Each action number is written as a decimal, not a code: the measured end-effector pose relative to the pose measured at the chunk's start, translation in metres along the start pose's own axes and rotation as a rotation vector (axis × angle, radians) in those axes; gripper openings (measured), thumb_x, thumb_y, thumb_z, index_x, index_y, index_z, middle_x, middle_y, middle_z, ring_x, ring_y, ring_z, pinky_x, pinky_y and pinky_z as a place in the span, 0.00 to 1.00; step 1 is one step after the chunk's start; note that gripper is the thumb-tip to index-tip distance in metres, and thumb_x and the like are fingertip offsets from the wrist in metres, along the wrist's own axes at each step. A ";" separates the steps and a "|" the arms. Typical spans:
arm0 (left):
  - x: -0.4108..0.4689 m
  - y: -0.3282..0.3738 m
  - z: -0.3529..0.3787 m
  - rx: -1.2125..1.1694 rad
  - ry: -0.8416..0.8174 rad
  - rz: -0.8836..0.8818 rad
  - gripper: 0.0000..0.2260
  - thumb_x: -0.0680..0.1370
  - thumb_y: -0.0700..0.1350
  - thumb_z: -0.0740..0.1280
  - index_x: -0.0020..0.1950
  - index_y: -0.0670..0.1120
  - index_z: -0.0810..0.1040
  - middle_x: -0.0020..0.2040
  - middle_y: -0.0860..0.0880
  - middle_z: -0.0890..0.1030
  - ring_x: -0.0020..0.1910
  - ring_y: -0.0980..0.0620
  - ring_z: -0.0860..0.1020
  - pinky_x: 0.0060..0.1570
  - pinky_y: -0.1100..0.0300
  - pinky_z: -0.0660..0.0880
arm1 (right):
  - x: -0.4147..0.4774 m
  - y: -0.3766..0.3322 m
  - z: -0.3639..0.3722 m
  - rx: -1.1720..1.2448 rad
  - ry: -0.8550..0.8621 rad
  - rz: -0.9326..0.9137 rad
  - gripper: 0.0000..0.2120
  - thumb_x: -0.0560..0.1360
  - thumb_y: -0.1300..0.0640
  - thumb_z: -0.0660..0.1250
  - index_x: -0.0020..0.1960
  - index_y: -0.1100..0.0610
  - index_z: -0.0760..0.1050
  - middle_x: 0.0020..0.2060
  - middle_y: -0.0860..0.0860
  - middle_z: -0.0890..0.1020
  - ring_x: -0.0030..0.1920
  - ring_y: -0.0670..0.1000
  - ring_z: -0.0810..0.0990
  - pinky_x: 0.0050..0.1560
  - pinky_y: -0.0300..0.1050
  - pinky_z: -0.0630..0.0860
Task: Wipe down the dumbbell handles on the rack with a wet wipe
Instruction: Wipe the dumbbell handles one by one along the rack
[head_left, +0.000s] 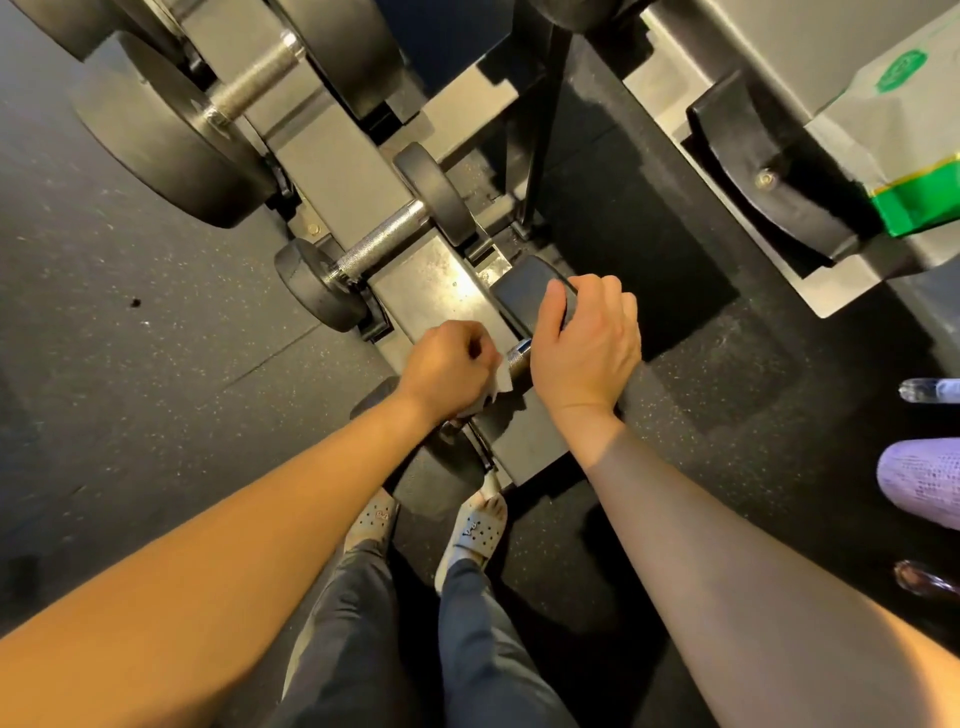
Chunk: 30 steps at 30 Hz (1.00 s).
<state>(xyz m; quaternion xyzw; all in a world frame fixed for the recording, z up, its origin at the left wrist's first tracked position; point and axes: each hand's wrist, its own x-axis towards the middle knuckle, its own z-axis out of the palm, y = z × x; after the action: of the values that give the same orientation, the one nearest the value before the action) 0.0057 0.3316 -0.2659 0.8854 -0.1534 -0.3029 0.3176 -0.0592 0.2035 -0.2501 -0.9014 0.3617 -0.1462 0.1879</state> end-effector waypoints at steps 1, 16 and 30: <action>0.002 0.007 0.009 -0.150 0.063 -0.036 0.08 0.80 0.43 0.69 0.42 0.45 0.82 0.36 0.53 0.82 0.35 0.61 0.79 0.32 0.74 0.68 | 0.000 0.001 0.000 0.007 0.000 -0.006 0.16 0.84 0.45 0.55 0.48 0.53 0.76 0.40 0.46 0.70 0.42 0.48 0.72 0.41 0.51 0.75; 0.015 0.023 0.010 -0.386 -0.196 -0.303 0.12 0.83 0.37 0.59 0.55 0.35 0.82 0.46 0.36 0.83 0.44 0.50 0.78 0.40 0.61 0.73 | -0.002 0.003 0.001 0.007 0.005 -0.025 0.16 0.84 0.46 0.55 0.51 0.54 0.77 0.42 0.49 0.76 0.43 0.49 0.72 0.40 0.50 0.74; -0.002 0.010 0.033 -0.056 -0.069 0.015 0.10 0.81 0.39 0.60 0.47 0.43 0.82 0.42 0.46 0.83 0.44 0.44 0.80 0.45 0.54 0.75 | -0.001 0.004 0.001 -0.014 -0.004 -0.042 0.16 0.84 0.46 0.54 0.53 0.54 0.77 0.43 0.49 0.75 0.44 0.50 0.72 0.40 0.51 0.74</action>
<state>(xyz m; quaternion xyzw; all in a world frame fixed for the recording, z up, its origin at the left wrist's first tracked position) -0.0176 0.3096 -0.2782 0.8640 -0.1626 -0.3349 0.3390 -0.0621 0.2015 -0.2531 -0.9104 0.3432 -0.1460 0.1792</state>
